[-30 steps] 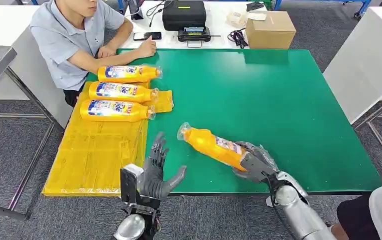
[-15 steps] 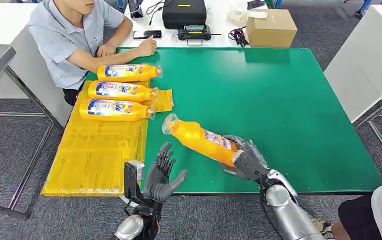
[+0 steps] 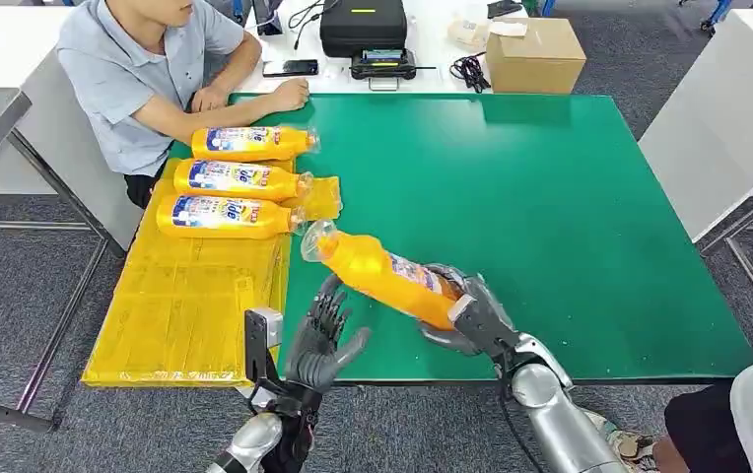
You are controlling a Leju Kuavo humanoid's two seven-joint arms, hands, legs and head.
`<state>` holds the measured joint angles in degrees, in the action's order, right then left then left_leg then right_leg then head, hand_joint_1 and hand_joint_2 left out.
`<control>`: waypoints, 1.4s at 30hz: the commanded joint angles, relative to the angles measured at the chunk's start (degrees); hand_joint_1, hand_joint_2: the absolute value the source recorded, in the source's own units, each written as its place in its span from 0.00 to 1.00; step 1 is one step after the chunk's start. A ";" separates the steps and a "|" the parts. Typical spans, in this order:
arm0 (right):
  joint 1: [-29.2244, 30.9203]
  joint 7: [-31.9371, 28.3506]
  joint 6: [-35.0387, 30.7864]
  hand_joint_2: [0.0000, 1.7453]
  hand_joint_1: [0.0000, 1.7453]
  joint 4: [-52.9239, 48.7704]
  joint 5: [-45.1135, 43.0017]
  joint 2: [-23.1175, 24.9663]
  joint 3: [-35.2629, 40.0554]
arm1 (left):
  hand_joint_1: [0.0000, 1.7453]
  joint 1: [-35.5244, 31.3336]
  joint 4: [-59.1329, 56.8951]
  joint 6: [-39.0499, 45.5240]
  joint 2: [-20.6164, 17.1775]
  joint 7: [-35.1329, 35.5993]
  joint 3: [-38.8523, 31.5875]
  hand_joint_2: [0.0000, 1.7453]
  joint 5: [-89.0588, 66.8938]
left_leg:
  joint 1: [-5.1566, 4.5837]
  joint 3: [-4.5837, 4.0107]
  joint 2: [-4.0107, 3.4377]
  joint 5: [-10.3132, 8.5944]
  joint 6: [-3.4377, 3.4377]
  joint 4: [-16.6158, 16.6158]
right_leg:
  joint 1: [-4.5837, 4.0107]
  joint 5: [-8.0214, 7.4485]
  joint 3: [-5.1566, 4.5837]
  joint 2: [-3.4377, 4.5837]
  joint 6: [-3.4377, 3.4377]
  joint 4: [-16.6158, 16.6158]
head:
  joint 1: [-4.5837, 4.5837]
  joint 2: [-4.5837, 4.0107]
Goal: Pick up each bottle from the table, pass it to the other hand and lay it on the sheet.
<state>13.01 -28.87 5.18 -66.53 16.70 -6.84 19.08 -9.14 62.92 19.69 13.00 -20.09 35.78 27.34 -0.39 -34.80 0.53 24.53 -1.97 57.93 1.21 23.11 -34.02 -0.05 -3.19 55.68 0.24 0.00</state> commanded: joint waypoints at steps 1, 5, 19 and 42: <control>2.36 -0.76 1.37 1.00 1.00 2.79 -3.08 2.68 6.41 | 0.00 -6.24 -1.05 2.75 -0.78 -5.40 -1.04 1.00 -1.46 | 0.09 0.14 -0.13 0.10 0.12 0.06 | -0.10 0.05 0.13 0.10 0.15 0.03 | -0.02 0.00; 3.98 -1.31 2.15 1.00 1.00 3.23 -3.18 3.54 8.45 | 0.00 -7.51 -3.38 1.56 0.02 -4.32 -2.64 1.00 0.00 | 0.05 0.11 -0.16 0.06 0.10 0.01 | -0.05 0.01 0.10 0.14 0.12 0.00 | 0.00 0.00; 6.53 -1.16 3.60 1.00 1.00 6.94 -4.80 5.33 12.98 | 0.00 -9.24 -4.82 -0.10 1.45 -5.78 -1.52 1.00 1.25 | 0.06 0.10 -0.12 0.05 0.09 0.01 | -0.06 0.02 0.09 0.10 0.11 0.00 | 0.00 0.00; 7.31 -1.76 5.48 1.00 0.39 9.51 -7.25 6.18 13.01 | 1.00 -7.87 0.59 -4.66 0.13 -8.88 -1.92 1.00 0.88 | 0.06 0.09 -0.15 0.07 0.11 0.01 | -0.06 0.03 0.08 0.12 0.14 0.01 | -0.02 0.00</control>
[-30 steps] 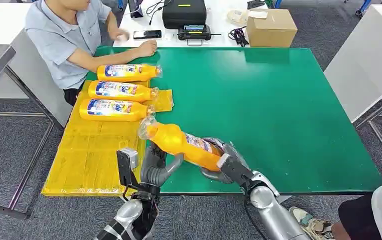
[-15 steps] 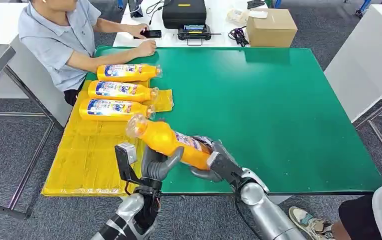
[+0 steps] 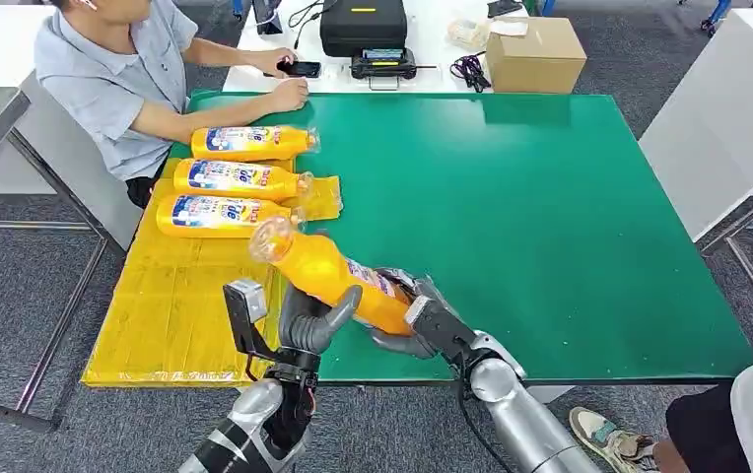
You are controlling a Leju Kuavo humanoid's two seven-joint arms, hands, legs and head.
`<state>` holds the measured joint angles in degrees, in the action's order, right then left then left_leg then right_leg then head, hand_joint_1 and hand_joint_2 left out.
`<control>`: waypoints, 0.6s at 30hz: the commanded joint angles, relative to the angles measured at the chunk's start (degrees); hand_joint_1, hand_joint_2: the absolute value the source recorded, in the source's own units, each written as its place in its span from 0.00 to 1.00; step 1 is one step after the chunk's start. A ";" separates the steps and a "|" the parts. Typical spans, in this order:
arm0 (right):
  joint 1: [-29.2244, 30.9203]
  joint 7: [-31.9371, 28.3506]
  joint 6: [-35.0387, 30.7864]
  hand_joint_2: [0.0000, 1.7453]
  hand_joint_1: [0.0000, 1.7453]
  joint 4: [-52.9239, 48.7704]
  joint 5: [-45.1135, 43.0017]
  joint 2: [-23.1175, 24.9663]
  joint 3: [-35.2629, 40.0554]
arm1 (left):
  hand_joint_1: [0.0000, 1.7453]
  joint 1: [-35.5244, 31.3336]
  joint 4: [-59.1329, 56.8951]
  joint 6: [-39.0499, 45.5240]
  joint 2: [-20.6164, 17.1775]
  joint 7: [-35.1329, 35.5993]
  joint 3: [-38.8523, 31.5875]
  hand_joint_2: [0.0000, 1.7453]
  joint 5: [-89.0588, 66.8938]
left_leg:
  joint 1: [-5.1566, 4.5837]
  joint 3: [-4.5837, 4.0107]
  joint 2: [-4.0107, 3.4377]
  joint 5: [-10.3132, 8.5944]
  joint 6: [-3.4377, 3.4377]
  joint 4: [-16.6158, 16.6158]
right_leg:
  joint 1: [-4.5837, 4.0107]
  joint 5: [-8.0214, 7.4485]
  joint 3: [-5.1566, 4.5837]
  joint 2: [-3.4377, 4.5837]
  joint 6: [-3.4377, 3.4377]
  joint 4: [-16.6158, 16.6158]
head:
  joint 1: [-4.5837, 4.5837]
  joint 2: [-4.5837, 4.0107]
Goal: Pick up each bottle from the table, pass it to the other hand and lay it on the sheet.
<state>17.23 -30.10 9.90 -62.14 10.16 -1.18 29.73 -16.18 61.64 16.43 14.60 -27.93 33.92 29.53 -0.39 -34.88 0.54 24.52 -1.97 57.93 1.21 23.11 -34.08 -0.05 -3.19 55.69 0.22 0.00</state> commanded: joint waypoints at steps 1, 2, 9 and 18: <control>2.97 -0.56 0.80 1.00 0.05 5.11 -0.81 0.53 2.21 | 1.00 -0.62 2.29 -1.45 -1.52 -1.23 -0.22 1.00 -1.51 | 0.02 0.07 -0.07 0.02 0.06 -0.02 | -0.03 0.00 0.05 0.05 0.08 -0.02 | 0.02 0.00; 2.82 -0.54 0.66 1.00 0.00 5.18 -0.85 0.58 1.96 | 1.00 -0.41 2.64 -1.47 -1.52 -1.39 -0.41 1.00 -1.65 | 0.06 0.17 -0.13 0.07 0.11 -0.01 | -0.07 0.03 0.14 0.10 0.13 -0.02 | 0.02 0.00; 2.28 0.12 1.19 1.00 0.00 6.92 -1.39 0.76 1.59 | 1.00 1.66 8.00 -2.14 -2.32 -1.57 -0.86 1.00 -1.75 | 0.11 0.34 -0.18 0.16 0.17 -0.01 | -0.12 0.09 0.31 0.13 0.20 -0.05 | 0.02 0.00; 2.28 0.12 1.19 1.00 0.00 6.92 -1.39 0.76 1.59 | 1.00 1.66 8.00 -2.14 -2.32 -1.57 -0.86 1.00 -1.75 | 0.12 0.33 -0.18 0.18 0.19 0.04 | -0.13 0.11 0.29 0.13 0.22 -0.01 | 0.02 0.00</control>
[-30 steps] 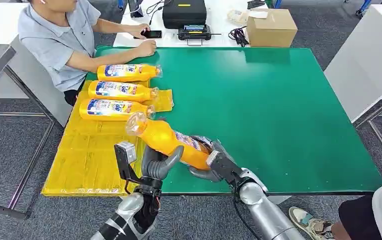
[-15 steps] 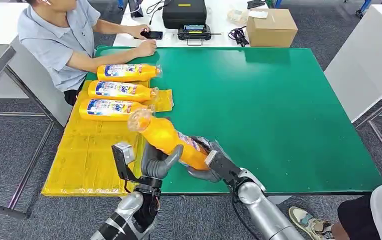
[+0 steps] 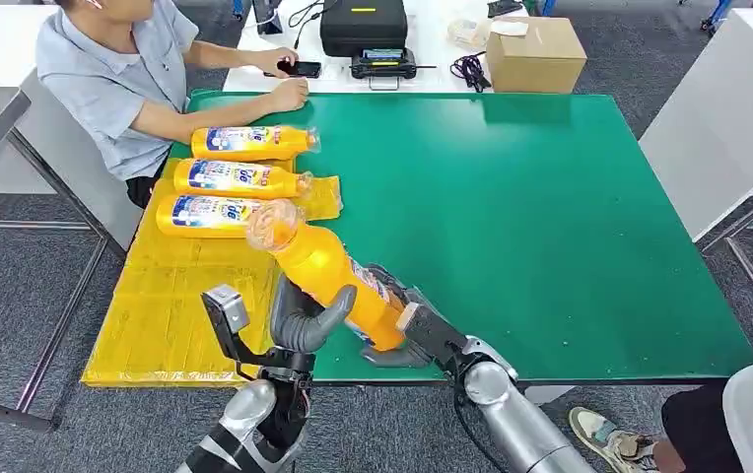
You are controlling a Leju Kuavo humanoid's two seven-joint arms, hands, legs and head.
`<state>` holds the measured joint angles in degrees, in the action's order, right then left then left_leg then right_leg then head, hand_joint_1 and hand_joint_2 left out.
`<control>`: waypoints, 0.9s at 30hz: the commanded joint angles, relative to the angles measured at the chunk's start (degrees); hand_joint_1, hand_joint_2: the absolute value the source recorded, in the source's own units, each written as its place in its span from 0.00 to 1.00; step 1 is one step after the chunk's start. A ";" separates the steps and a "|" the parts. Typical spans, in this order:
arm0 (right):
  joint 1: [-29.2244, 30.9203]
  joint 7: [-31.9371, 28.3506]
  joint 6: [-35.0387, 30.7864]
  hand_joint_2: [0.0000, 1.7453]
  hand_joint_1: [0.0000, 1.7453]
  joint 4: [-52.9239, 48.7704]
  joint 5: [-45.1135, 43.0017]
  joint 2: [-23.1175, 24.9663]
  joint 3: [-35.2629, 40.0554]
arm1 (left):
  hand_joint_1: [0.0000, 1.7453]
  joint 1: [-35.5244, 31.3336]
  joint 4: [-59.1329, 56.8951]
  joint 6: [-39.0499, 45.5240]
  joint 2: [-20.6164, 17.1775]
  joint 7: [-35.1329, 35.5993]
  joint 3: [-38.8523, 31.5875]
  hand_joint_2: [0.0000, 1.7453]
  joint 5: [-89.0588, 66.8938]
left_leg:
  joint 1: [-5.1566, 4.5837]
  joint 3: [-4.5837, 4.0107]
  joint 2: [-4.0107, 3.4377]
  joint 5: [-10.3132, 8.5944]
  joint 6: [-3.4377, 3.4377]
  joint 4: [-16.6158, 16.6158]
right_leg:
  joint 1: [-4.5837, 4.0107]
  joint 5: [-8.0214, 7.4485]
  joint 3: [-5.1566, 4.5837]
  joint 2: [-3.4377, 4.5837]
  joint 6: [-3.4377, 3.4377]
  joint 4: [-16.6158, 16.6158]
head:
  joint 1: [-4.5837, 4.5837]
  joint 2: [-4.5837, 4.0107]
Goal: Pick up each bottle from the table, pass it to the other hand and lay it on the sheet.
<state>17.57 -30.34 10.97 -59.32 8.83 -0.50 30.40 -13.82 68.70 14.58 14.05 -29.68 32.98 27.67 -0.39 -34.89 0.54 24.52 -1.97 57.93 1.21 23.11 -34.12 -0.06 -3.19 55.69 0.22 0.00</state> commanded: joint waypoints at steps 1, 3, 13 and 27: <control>1.94 0.36 0.12 1.00 0.00 4.10 -0.06 0.09 0.91 | 1.00 -0.70 0.94 -0.28 -1.78 0.17 0.08 1.00 0.10 | 0.07 0.22 -0.10 0.08 0.12 -0.02 | -0.09 0.05 0.20 0.07 0.15 -0.04 | 0.02 0.00; 1.94 0.36 0.12 1.00 0.00 4.10 -0.06 0.09 0.91 | 1.00 -0.70 0.94 -0.28 -1.78 0.17 0.08 1.00 0.10 | 0.10 0.31 -0.15 0.14 0.17 0.01 | -0.12 0.09 0.29 0.10 0.20 -0.02 | 0.02 0.00; 1.34 0.51 -0.19 1.00 0.00 4.23 0.22 -0.02 0.74 | 1.00 0.00 2.61 -0.31 -2.06 0.24 -0.15 1.00 0.33 | 0.04 0.14 -0.06 0.05 0.08 -0.03 | -0.05 0.03 0.13 0.03 0.11 -0.04 | 0.02 0.00; -0.85 -4.00 -7.23 1.00 0.00 8.75 9.05 0.59 -5.69 | 1.00 -5.40 -6.50 25.42 -9.79 6.03 -25.56 1.00 -104.92 | 0.09 0.36 -0.40 0.01 0.20 -0.14 | -0.10 -0.09 0.22 0.36 0.23 -0.09 | 0.04 0.00</control>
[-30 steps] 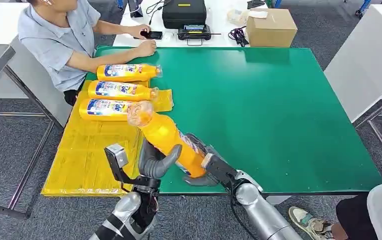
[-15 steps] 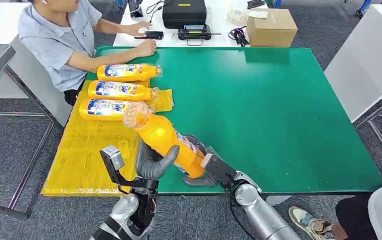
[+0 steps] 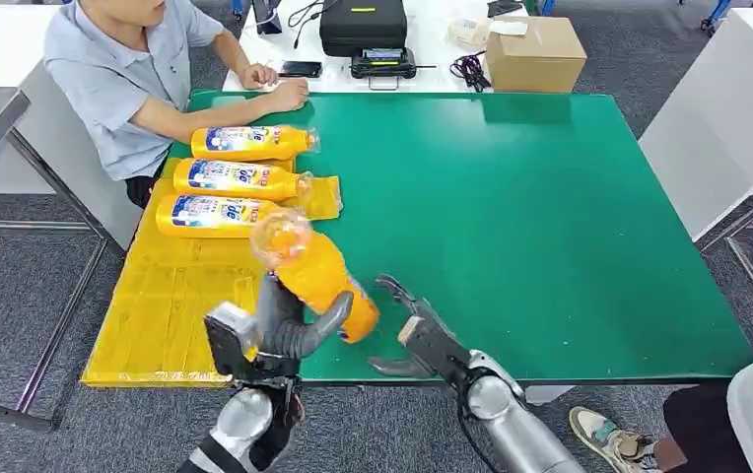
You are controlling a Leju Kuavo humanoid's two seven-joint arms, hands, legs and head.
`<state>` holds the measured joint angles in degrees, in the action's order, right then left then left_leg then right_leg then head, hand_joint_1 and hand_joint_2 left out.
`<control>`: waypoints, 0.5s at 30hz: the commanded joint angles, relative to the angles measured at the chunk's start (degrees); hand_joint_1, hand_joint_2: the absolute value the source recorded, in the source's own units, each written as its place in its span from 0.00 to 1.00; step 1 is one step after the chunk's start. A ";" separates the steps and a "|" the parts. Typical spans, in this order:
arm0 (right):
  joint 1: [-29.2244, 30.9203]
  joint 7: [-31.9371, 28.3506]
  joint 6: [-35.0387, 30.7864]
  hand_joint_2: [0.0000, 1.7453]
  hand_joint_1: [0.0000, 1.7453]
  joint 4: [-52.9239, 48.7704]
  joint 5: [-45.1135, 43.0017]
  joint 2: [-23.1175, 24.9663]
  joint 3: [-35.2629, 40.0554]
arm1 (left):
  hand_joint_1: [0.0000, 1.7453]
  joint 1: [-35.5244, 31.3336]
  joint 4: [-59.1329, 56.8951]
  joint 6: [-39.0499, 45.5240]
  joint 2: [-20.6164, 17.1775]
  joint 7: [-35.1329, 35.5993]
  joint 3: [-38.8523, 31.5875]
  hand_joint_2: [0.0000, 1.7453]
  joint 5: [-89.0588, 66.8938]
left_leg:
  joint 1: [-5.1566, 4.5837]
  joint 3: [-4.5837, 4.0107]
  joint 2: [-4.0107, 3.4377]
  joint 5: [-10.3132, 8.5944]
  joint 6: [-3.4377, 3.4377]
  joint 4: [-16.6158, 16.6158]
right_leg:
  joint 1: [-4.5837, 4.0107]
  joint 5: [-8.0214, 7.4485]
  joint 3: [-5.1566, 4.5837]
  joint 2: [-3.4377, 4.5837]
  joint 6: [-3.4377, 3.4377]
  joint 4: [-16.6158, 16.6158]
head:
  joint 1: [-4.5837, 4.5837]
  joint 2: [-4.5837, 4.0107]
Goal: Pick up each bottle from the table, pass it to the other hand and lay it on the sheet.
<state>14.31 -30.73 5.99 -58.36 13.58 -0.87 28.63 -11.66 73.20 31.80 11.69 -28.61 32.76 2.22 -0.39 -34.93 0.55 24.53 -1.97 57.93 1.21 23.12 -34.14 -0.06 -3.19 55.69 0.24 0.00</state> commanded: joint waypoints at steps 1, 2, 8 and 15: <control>1.51 -3.59 -2.88 1.00 0.00 6.90 4.44 0.76 -4.40 | 1.00 -6.59 -9.26 8.20 -6.87 4.47 -27.41 1.00 -80.71 | 0.06 0.23 -0.30 0.00 0.14 -0.09 | -0.07 -0.08 0.14 0.27 0.16 -0.05 | 0.02 0.00; 0.74 -3.51 -3.20 1.00 0.00 6.17 4.58 0.51 -4.78 | 1.00 -5.88 -8.47 8.20 -6.67 4.32 -28.30 1.00 -81.88 | 0.12 0.34 -0.38 0.01 0.19 -0.09 | -0.12 -0.08 0.20 0.34 0.23 -0.05 | 0.02 0.00; -5.97 -3.21 -5.04 1.00 0.00 1.18 5.23 -2.35 -9.83 | 1.00 -1.50 -4.88 8.20 -9.93 7.56 -30.55 1.00 -82.30 | 0.19 0.41 -0.33 0.06 0.23 -0.03 | -0.16 0.06 0.24 0.20 0.18 -0.04 | -0.04 0.00; -6.40 -3.56 -4.16 1.00 0.00 2.17 6.35 -2.07 -12.32 | 1.00 -2.83 -7.91 8.20 -13.82 12.84 -27.02 1.00 -88.69 | 0.15 0.20 -0.03 -0.02 0.24 -0.04 | -0.11 0.08 0.17 0.00 0.18 0.02 | -0.07 0.00</control>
<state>8.44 -34.10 1.09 -57.16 19.19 -2.51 20.41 -12.72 69.24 40.13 3.03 -20.35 5.13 -81.33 -0.32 -35.00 0.58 24.42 -1.85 57.92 1.19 23.13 -34.23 -0.07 -3.16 55.74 0.17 0.00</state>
